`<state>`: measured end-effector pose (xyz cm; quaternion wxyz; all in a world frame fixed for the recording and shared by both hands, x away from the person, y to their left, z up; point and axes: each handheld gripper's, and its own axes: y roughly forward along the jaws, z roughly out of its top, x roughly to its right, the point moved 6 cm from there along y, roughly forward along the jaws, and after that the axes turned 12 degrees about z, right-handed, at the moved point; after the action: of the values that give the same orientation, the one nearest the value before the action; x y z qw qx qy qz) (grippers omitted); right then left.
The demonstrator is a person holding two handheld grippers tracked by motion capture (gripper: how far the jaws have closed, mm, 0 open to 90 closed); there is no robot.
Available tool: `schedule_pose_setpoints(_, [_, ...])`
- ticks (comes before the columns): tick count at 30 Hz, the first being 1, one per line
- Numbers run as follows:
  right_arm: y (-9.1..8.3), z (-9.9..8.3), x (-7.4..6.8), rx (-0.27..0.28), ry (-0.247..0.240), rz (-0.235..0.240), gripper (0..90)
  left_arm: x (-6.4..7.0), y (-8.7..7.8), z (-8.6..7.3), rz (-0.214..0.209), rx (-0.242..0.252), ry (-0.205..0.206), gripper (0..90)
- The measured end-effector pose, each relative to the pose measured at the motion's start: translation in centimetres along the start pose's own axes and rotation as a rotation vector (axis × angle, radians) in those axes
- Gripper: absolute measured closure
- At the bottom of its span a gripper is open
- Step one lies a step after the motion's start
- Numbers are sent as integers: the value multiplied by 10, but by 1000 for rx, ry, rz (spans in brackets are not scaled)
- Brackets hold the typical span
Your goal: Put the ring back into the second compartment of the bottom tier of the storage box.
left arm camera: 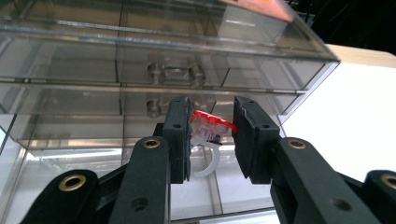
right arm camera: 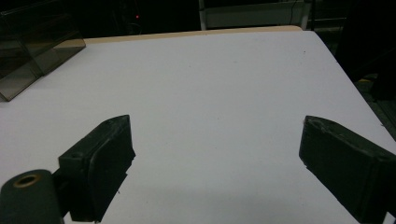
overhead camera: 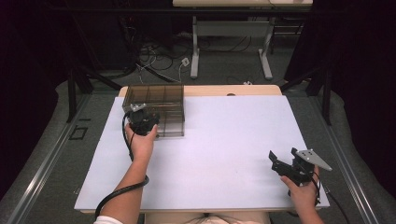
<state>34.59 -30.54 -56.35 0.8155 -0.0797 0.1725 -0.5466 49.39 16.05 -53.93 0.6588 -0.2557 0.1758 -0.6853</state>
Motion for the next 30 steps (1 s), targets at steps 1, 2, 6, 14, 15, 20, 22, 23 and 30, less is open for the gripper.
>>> schedule_pose_setpoints(1, [0,0,0,5,3,0,95,-1,1,-1,1,-5,1,675])
schedule_pose_setpoints(2, [0,0,-1,6,4,2,95,-1,2,-2,4,-11,0,675])
schedule_pose_setpoints(6, [0,0,-1,4,6,2,95,-3,6,-8,7,-26,0,675])
schedule_pose_setpoints(14, [1,-1,-1,0,3,5,96,-7,14,-17,22,-51,-11,675])
schedule_pose_setpoints(15, [1,-1,-1,0,4,3,96,-7,14,-18,20,-63,-7,675])
schedule_pose_setpoints(20, [0,-1,-1,-5,7,-1,98,-7,17,-21,27,-68,-6,675])
schedule_pose_setpoints(22, [1,-1,-1,-3,8,5,97,-8,18,-22,30,-71,-3,674])
schedule_pose_setpoints(23, [0,-1,-1,-3,7,5,98,-8,18,-23,31,-75,-4,674])
schedule_pose_setpoints(30, [2,-1,-1,7,2,5,98,-9,22,-27,38,-102,-4,673])
